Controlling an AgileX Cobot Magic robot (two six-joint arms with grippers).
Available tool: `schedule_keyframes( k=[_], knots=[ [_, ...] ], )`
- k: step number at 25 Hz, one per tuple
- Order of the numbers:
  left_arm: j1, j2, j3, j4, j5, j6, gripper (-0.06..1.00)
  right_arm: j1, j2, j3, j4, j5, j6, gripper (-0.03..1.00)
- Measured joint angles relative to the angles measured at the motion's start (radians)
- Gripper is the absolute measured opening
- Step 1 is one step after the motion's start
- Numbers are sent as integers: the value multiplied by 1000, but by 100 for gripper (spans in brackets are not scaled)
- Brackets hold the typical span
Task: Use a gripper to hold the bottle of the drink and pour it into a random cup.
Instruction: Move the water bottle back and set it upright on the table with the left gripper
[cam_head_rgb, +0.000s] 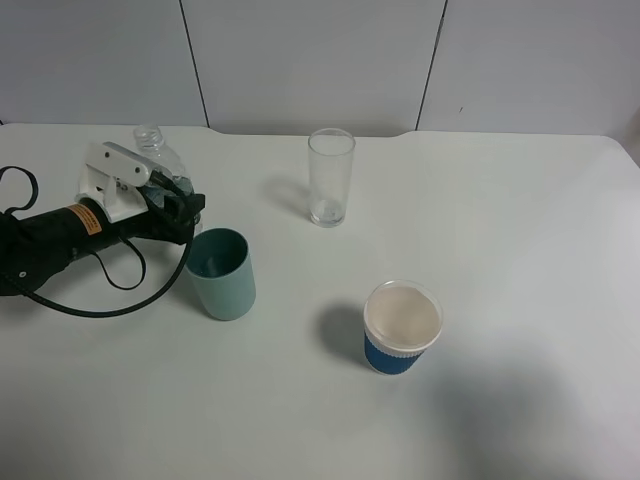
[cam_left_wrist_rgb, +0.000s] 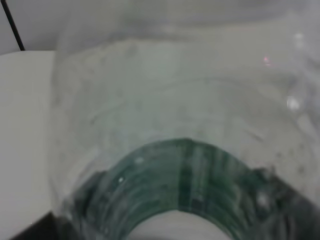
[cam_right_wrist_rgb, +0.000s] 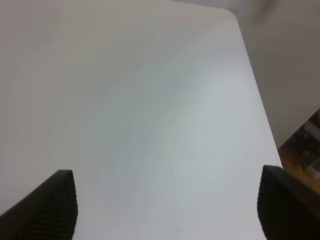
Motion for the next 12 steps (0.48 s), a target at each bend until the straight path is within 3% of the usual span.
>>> schedule_keyframes(
  k=[4, 12],
  knots=[
    [0, 0, 5, 0, 3, -4, 77, 0, 0, 0, 0, 0, 0, 74],
    [0, -64, 11, 0, 35, -5, 79, 0, 0, 0, 0, 0, 0, 74]
  ],
)
